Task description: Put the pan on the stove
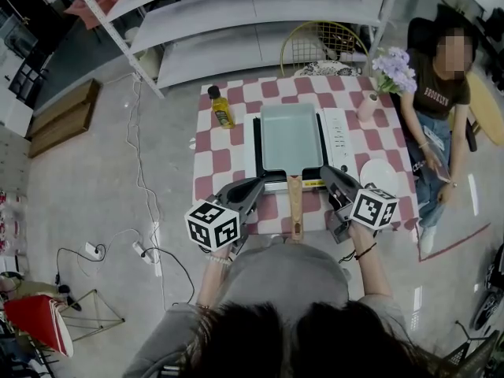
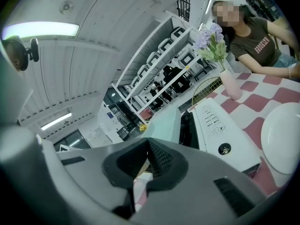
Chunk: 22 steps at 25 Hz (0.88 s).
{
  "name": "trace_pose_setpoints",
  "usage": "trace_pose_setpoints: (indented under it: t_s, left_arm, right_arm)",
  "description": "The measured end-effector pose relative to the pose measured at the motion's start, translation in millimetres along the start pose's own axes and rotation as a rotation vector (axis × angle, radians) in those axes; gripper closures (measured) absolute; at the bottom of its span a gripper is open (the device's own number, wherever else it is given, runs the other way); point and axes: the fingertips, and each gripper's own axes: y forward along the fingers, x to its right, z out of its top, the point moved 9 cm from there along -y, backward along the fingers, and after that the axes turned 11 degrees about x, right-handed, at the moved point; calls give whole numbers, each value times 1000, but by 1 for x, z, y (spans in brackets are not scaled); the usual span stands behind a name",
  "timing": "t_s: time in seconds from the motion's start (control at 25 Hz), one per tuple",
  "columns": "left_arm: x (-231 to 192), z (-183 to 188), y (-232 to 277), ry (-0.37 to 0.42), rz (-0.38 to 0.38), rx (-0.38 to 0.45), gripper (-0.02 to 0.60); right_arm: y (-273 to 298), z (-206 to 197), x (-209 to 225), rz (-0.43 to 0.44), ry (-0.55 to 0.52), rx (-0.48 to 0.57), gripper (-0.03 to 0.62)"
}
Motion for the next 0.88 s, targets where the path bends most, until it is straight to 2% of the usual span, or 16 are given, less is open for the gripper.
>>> trace_pose_setpoints:
  t_s: [0.24, 0.88]
  left_arm:
    - [-2, 0, 1, 1, 9, -2, 548]
    - [-5, 0, 7, -4, 9, -16, 548]
  right_arm:
    - [2, 0, 4, -2, 27, 12, 571]
    - [-3, 1, 10, -28, -27, -2, 571]
